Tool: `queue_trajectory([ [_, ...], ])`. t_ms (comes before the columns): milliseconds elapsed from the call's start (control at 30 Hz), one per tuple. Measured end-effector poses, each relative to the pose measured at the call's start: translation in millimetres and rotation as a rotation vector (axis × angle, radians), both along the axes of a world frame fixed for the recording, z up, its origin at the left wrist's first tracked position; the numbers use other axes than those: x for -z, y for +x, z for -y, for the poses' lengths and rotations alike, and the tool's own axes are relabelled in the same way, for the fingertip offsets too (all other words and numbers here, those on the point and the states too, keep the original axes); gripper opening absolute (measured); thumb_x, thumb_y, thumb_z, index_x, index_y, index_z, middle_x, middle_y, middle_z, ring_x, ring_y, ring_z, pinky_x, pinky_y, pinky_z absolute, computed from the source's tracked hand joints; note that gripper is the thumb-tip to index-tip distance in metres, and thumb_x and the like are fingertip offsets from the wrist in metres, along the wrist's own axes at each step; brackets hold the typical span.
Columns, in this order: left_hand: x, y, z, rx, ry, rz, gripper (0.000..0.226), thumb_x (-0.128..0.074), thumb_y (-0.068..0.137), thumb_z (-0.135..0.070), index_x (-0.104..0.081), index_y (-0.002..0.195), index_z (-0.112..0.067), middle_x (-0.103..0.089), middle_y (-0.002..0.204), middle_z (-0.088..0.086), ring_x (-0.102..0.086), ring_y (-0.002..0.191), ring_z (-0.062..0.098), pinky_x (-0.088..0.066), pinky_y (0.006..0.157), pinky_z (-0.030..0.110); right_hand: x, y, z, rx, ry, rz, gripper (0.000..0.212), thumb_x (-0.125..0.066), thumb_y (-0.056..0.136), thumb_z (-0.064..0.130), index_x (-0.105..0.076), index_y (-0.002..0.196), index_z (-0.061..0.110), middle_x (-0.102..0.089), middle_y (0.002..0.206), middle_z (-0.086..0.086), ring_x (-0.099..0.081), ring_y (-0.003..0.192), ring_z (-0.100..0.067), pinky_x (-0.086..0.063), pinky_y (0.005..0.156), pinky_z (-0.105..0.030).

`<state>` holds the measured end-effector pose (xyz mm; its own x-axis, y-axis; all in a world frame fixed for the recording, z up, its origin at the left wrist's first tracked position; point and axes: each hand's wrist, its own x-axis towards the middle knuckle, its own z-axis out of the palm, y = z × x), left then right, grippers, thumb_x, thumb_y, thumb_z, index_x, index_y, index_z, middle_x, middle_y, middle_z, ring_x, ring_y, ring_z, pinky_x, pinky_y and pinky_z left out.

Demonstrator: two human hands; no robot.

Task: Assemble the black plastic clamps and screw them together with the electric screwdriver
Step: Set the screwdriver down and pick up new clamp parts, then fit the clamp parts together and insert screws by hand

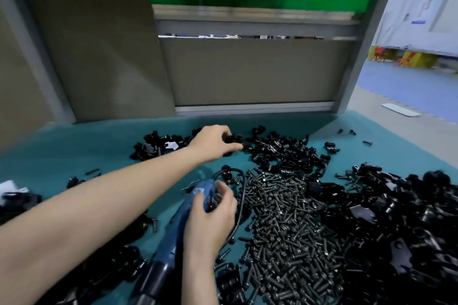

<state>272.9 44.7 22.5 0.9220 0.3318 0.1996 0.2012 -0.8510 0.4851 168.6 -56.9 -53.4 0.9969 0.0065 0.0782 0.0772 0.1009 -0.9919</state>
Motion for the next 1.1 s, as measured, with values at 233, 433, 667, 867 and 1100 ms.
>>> queue_trajectory([
  [233, -26, -124, 27, 0.013, -0.221, 0.135, 0.035, -0.070, 0.083, -0.040, -0.060, 0.078, -0.007, -0.059, 0.054, -0.006, -0.054, 0.043, 0.004, -0.041, 0.046, 0.013, -48, 6, 31, -0.295, 0.016, 0.248, 0.054, -0.065, 0.083, 0.002, -0.056, 0.116, 0.044, -0.064, 0.101, 0.015, -0.065, 0.083, -0.008, -0.053, 0.082, -0.026],
  [433, -29, -201, 39, -0.062, -0.219, 0.183, 0.031, -0.054, 0.092, -0.043, -0.058, 0.076, -0.016, -0.056, 0.052, -0.005, -0.051, 0.040, 0.002, -0.037, 0.044, 0.015, -70, -17, 51, -0.569, -0.177, 0.352, 0.034, -0.063, 0.086, 0.001, -0.061, 0.090, 0.035, -0.069, 0.081, 0.008, -0.064, 0.062, -0.006, -0.053, 0.063, -0.023],
  [667, 27, -272, 65, -0.065, -0.748, 0.306, 0.027, -0.052, 0.078, -0.055, -0.053, 0.105, -0.050, -0.070, 0.094, 0.005, -0.057, 0.066, 0.010, -0.047, 0.068, 0.026, -47, -52, 98, -0.796, 0.354, -0.117, 0.028, -0.059, 0.086, -0.002, -0.060, 0.113, 0.007, -0.064, 0.086, -0.012, -0.066, 0.068, -0.020, -0.054, 0.065, -0.025],
  [867, 42, -285, 78, -0.007, -1.000, 0.481, 0.044, -0.070, 0.072, -0.014, -0.061, 0.115, -0.019, -0.074, 0.101, -0.005, -0.070, 0.094, 0.010, -0.052, 0.071, 0.013, -44, -73, 105, -0.887, 0.459, -0.276, 0.033, -0.063, 0.079, 0.006, -0.071, 0.108, 0.018, -0.064, 0.092, -0.009, -0.063, 0.072, -0.015, -0.050, 0.056, -0.022],
  [1100, 42, -290, 82, 0.059, -1.040, 0.544, 0.046, -0.073, 0.066, -0.019, -0.063, 0.110, -0.020, -0.075, 0.097, -0.003, -0.069, 0.091, 0.006, -0.051, 0.075, 0.015, -44, -81, 102, -0.922, 0.400, -0.255, 0.033, -0.060, 0.076, 0.006, -0.073, 0.104, 0.016, -0.063, 0.092, -0.011, -0.062, 0.070, -0.013, -0.051, 0.059, -0.019],
])
